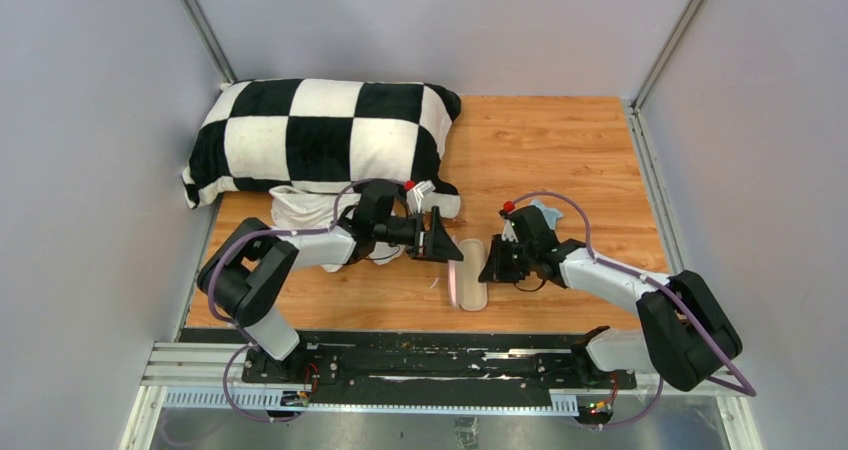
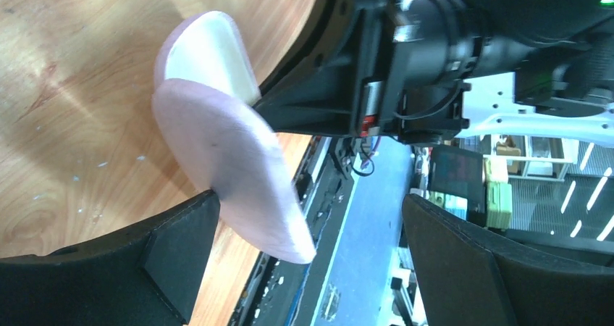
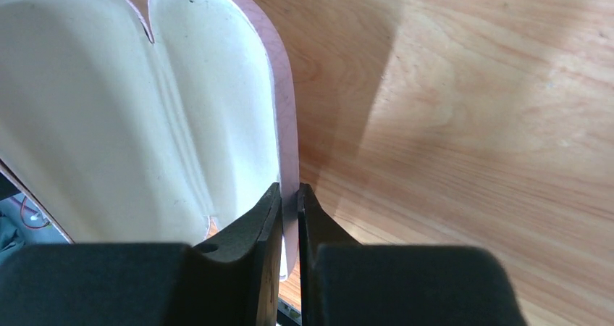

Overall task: Organize the sunglasses
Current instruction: Open the sunglasses case at the center of the board, then place the sunglasses case at the center of the board.

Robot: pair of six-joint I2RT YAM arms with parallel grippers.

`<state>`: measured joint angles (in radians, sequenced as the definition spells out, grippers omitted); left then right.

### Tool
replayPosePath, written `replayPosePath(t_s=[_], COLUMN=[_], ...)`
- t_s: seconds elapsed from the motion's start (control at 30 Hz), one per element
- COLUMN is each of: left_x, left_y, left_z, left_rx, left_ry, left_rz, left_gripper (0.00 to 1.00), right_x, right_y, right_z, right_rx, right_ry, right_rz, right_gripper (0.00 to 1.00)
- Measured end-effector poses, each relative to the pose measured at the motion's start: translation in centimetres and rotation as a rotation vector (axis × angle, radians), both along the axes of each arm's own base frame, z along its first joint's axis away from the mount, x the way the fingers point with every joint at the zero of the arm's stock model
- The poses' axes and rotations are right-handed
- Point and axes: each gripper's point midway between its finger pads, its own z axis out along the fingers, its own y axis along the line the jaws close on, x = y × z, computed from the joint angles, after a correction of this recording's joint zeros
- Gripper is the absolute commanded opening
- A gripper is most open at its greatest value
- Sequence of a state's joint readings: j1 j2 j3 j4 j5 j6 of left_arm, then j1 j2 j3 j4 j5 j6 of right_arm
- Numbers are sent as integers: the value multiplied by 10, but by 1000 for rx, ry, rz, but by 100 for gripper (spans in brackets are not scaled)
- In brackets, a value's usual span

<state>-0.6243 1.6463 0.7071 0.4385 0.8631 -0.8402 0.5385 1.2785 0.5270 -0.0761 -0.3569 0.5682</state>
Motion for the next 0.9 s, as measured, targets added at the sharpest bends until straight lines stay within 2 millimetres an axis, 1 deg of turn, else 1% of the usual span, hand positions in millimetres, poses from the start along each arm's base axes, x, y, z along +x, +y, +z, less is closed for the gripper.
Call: replayPosePath(t_s=[0.2, 0.37, 0.5, 0.6, 0.67, 0.7, 0.8, 0.9], left_x=[4, 16, 27, 30, 30, 31, 34, 33], left_y=[1, 5, 16, 26, 34, 39, 53, 68], left_z=[31, 60, 95, 116, 123, 123, 123, 124], left_rx=[-24, 16, 61, 72, 88, 105, 158, 184], left_ry=[-69, -164, -270, -328, -344, -348, -356, -377], left_rz=[29, 78, 153, 209, 248, 271, 344, 418], left_gripper=[100, 100, 100, 100, 100, 100, 100, 100], right_x=[0, 13, 23, 30, 39, 48, 78, 112], right_y=[-12, -35, -57, -67, -72, -74, -77, -76], right_z=[-2, 6, 14, 17, 21, 25, 35, 45], right_rx=[-31, -10, -2, -8, -11, -11, -7, 11], right_ry=[18, 17, 13, 25, 33, 37, 32, 21], right_rz=[-38, -151, -243, -289, -315, -328, -365, -405], right_gripper=[0, 0, 0, 0, 0, 0, 0, 0])
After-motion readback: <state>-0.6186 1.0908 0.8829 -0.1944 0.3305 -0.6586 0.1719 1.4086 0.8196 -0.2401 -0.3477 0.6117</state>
